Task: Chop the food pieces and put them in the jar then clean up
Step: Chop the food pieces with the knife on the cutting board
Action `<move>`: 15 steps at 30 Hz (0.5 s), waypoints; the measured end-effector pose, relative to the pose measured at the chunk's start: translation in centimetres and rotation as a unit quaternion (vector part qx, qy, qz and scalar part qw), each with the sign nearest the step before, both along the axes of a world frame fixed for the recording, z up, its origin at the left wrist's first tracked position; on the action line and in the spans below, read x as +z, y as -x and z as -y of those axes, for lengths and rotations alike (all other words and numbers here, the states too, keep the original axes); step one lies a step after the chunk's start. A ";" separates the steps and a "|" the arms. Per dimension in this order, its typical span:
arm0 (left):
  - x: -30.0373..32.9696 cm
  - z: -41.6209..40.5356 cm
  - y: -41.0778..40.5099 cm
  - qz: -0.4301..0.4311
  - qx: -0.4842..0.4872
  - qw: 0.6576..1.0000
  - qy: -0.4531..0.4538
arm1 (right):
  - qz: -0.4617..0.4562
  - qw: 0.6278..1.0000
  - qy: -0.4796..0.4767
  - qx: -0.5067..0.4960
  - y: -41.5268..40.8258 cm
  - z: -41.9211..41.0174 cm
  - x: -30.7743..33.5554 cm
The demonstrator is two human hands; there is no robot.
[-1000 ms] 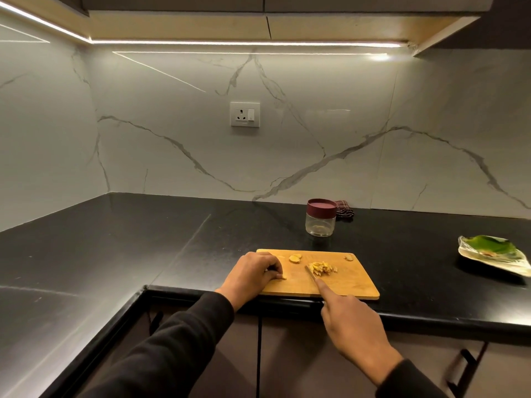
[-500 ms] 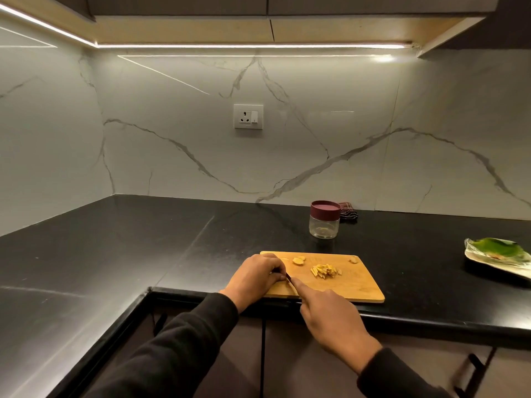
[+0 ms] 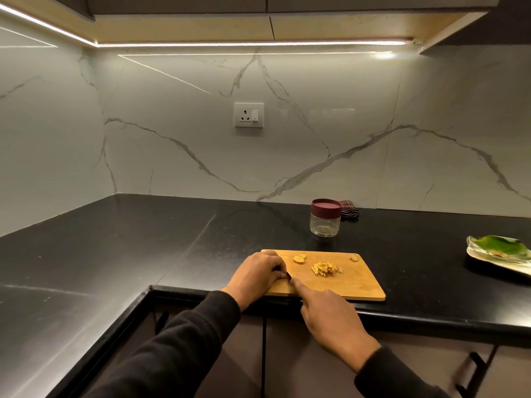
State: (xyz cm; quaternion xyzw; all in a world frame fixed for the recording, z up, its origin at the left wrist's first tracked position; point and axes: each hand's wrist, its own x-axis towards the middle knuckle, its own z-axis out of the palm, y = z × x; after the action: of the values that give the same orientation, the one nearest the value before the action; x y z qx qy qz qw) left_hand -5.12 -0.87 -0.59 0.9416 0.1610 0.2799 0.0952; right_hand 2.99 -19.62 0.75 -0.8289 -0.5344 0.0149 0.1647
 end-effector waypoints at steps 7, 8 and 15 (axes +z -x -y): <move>0.1 -0.1 0.0 -0.007 0.000 1.000 0.004 | 0.047 0.998 0.036 -0.028 0.3 3.7 0.2; 0.1 0.0 0.0 -0.008 0.001 1.000 0.007 | 0.056 0.997 0.047 -0.033 0.3 4.1 0.3; 0.2 0.3 0.0 -0.014 -0.006 1.000 0.006 | 0.093 0.992 0.073 -0.043 0.3 5.0 0.6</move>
State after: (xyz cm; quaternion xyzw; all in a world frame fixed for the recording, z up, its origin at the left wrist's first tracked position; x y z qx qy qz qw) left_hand -5.12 -1.18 -0.41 0.9460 0.1579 0.2647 0.1001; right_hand 2.65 -24.59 1.32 -0.8588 -0.5086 -0.0306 0.0538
